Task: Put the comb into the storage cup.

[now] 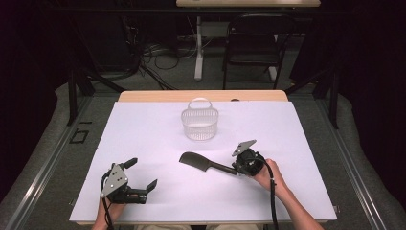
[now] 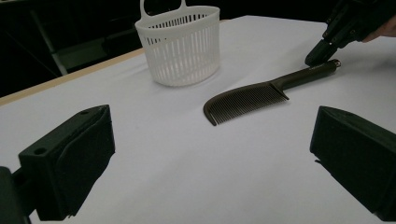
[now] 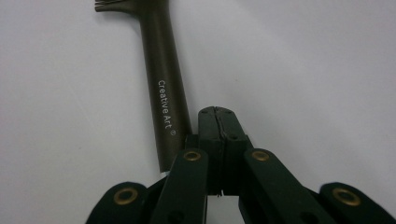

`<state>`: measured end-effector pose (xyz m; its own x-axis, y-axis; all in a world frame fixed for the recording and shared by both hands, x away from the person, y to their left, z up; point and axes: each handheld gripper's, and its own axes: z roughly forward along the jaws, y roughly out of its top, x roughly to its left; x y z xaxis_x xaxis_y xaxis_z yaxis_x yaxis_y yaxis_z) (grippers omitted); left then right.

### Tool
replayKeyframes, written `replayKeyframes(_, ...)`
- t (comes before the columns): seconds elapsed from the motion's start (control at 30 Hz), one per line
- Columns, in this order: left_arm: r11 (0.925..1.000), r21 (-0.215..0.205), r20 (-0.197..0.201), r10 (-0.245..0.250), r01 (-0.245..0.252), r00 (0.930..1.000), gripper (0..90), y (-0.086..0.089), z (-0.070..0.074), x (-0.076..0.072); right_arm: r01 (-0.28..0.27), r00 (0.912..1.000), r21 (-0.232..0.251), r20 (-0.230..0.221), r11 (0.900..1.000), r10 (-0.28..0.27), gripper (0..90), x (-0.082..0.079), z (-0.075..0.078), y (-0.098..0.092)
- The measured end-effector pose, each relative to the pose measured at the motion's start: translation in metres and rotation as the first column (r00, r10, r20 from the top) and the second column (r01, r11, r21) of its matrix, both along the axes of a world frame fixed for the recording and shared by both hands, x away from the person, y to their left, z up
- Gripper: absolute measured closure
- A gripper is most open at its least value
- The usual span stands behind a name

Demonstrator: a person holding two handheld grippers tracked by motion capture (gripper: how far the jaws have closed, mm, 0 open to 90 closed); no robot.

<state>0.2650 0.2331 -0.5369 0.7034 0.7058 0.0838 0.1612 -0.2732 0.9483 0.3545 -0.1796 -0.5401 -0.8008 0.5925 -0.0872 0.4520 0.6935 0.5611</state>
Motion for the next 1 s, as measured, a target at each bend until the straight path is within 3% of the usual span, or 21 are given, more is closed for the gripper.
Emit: replayKeyframes(1.0, 0.9999, 0.013, 0.004, 0.000, 0.000, 1.0000, 0.1, -0.0003, 0.0001, -0.0006, -0.018, 0.9988, -0.010, -0.045, 1.000, 0.018, 90.0, -0.0103, 0.0018, 0.0091)
